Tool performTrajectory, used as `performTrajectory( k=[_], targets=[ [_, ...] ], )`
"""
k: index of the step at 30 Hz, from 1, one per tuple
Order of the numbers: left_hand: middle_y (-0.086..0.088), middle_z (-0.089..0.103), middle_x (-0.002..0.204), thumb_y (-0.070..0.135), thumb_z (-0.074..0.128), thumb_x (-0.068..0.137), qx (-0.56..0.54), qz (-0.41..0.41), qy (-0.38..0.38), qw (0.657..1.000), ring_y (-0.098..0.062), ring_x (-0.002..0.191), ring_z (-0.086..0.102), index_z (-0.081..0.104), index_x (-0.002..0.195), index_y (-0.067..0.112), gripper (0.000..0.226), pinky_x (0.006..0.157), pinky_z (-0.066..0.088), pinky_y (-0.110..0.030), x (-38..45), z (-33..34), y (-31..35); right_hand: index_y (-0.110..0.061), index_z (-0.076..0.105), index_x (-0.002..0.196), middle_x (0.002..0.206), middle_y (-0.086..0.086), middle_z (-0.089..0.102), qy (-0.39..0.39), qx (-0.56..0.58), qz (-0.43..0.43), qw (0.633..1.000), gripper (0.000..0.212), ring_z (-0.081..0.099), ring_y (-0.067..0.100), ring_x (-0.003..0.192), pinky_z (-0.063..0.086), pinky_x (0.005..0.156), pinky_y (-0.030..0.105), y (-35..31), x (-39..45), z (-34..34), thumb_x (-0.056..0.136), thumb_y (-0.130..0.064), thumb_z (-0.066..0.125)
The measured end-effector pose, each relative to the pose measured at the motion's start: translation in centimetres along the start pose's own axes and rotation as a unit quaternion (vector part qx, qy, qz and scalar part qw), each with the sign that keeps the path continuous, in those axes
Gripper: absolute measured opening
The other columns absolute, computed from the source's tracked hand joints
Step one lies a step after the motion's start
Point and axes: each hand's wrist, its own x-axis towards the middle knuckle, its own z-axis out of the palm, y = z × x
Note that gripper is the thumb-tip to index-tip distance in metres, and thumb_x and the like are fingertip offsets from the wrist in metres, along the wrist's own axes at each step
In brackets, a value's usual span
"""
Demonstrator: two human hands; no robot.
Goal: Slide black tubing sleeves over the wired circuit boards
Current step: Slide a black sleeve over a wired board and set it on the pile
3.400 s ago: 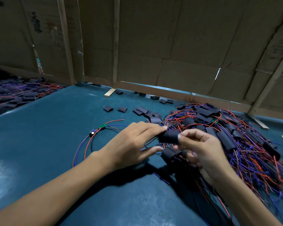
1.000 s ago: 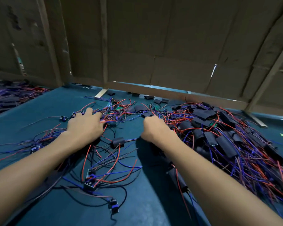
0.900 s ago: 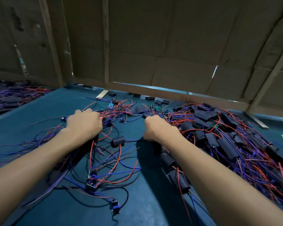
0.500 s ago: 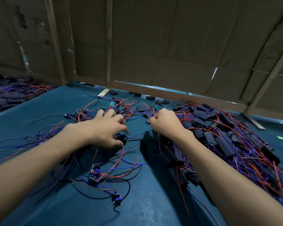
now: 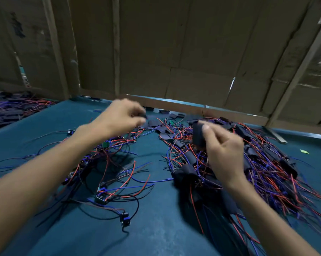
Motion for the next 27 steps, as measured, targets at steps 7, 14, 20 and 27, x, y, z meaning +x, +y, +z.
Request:
performTrajectory(
  k=[7, 14, 20, 27],
  targets=[
    [-0.016, 0.072, 0.083, 0.022, 0.080, 0.086, -0.307, -0.113, -0.106, 0.939, -0.021, 0.065, 0.065, 0.072, 0.102, -0.006, 0.034, 0.051, 0.054, -0.023, 6.5, 3.3, 10.2, -0.001, 0.071, 0.121, 0.109, 0.009, 0.076, -0.151, -0.154, -0.226, 0.950, 0.032, 0.074, 0.024, 0.093, 0.059, 0.081, 0.037, 2.3, -7.2, 0.6, 0.090, -0.010, 0.065],
    [-0.017, 0.068, 0.099, 0.060, 0.057, 0.090, 0.197, -0.075, -0.165, 0.964, -0.034, 0.092, 0.066, 0.061, 0.087, 0.009, 0.051, 0.085, 0.057, -0.043, 4.4, 4.4, 3.9, -0.012, 0.075, 0.117, 0.108, -0.002, 0.077, -0.223, -0.213, -0.241, 0.920, 0.029, 0.068, 0.028, 0.088, 0.054, 0.083, 0.045, 3.1, -7.7, 0.3, 0.090, -0.018, 0.067],
    [-0.019, 0.056, 0.129, 0.052, 0.061, 0.091, 0.315, -0.229, -0.202, 0.899, -0.041, 0.119, 0.053, 0.056, 0.095, 0.016, 0.037, 0.101, 0.047, -0.047, 0.3, 2.0, -6.8, -0.024, 0.080, 0.102, 0.097, -0.010, 0.077, -0.243, -0.236, -0.233, 0.912, 0.021, 0.069, 0.025, 0.088, 0.051, 0.087, 0.047, 2.6, -7.7, 0.1, 0.086, -0.031, 0.071],
    [-0.011, 0.069, 0.101, 0.018, 0.059, 0.082, 0.265, -0.124, -0.162, 0.943, -0.033, 0.096, 0.065, 0.063, 0.092, 0.021, 0.012, 0.074, 0.050, -0.034, -1.2, 3.2, -6.1, -0.027, 0.080, 0.107, 0.117, -0.004, 0.074, -0.321, -0.241, -0.192, 0.896, 0.023, 0.066, 0.029, 0.107, 0.047, 0.095, 0.047, 2.6, -7.5, -0.6, 0.087, -0.033, 0.073]
  ],
)
